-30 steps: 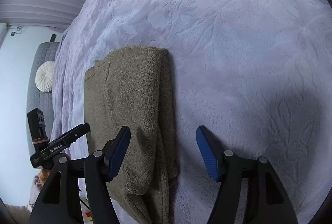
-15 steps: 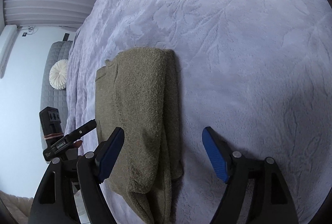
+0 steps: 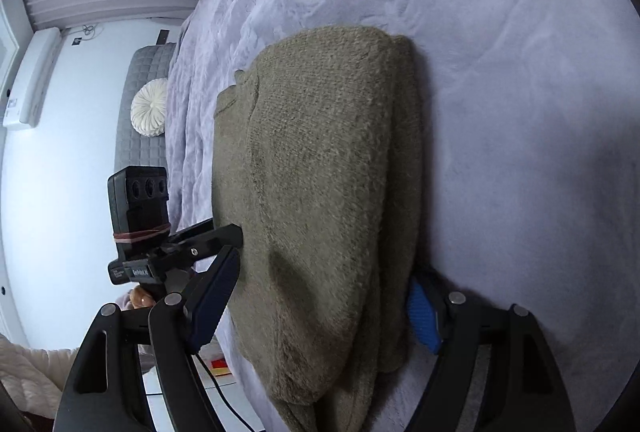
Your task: Fold small clothes
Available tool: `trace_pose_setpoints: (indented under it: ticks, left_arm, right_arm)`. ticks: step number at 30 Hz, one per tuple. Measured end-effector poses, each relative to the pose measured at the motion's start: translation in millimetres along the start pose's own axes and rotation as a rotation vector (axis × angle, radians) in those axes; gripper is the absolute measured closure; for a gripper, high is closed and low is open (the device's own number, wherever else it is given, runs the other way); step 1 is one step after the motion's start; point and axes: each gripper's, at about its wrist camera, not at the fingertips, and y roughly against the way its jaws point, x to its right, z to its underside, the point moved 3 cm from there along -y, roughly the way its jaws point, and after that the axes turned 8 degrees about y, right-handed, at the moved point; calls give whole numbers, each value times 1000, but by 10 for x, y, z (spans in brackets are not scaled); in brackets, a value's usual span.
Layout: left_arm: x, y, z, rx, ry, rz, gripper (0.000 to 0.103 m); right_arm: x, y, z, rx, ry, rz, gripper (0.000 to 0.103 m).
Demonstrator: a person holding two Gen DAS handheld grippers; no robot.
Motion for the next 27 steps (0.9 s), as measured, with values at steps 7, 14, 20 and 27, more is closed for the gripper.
trace_pose_setpoints:
  ticks: [7, 14, 20, 27]
  left_arm:
    - [22, 279, 65, 85, -24, 21, 48]
    - [108, 740, 235, 115, -78, 111, 56]
    - [15, 1259, 598, 140, -115, 163, 56]
    - [-25, 1427, 643, 128, -143, 134, 56]
  right_arm:
    - [-172, -16, 62, 33, -33, -20, 73]
    - [-710, 55, 200, 93, -29, -111, 73]
    - [-1221, 119, 484, 127, 2, -128, 73]
    - [-1738, -107, 944, 113, 8, -166, 73]
